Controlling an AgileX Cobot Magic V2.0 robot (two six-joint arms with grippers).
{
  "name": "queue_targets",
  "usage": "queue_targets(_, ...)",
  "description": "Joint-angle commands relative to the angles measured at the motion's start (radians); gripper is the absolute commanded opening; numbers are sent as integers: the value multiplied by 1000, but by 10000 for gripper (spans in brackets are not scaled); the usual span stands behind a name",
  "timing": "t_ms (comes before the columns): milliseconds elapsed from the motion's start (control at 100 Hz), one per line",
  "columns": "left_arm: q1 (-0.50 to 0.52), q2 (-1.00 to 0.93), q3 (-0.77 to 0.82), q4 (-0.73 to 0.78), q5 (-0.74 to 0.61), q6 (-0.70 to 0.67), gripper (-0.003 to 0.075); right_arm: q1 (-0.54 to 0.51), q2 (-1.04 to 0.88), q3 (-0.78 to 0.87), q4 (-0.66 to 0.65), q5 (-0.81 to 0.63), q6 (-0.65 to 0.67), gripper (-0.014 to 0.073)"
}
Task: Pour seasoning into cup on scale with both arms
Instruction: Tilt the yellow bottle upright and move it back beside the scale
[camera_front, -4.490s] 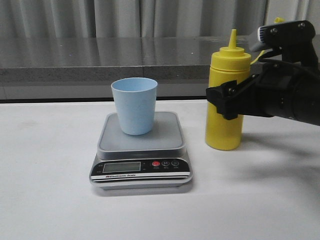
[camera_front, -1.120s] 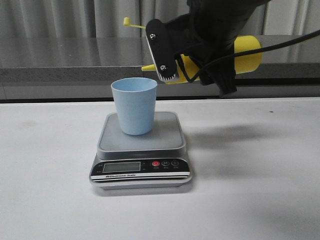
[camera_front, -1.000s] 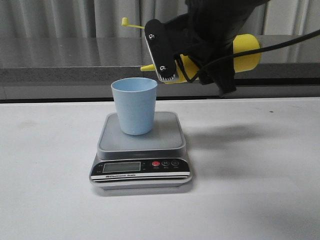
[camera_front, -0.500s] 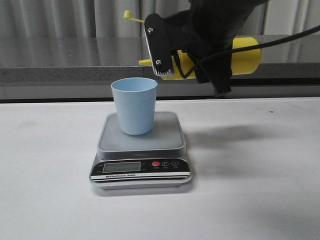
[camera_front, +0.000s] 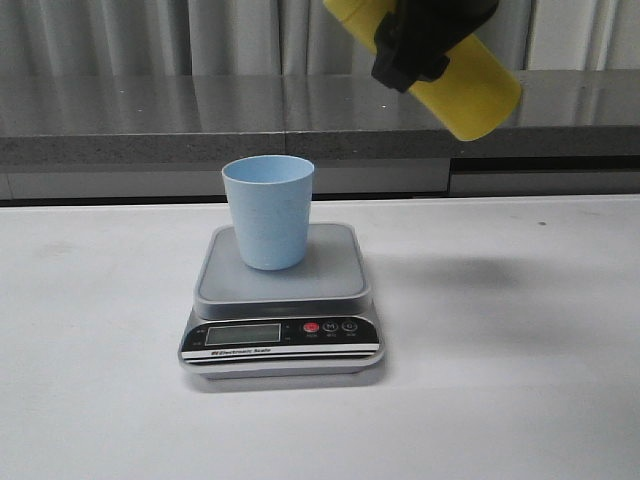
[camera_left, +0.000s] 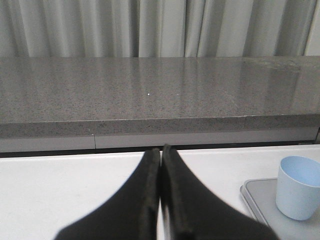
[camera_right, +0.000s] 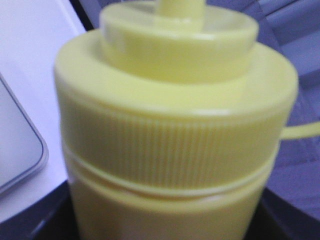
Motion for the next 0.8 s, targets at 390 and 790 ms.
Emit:
queue_targets(390,1,8,-25,0,-84,-8,-20,-223,-128,336,558,-721,4,221)
queue_targets(790,1,8,-25,0,-84,-8,-20,-272,-53,547,600,-1109,-25,221)
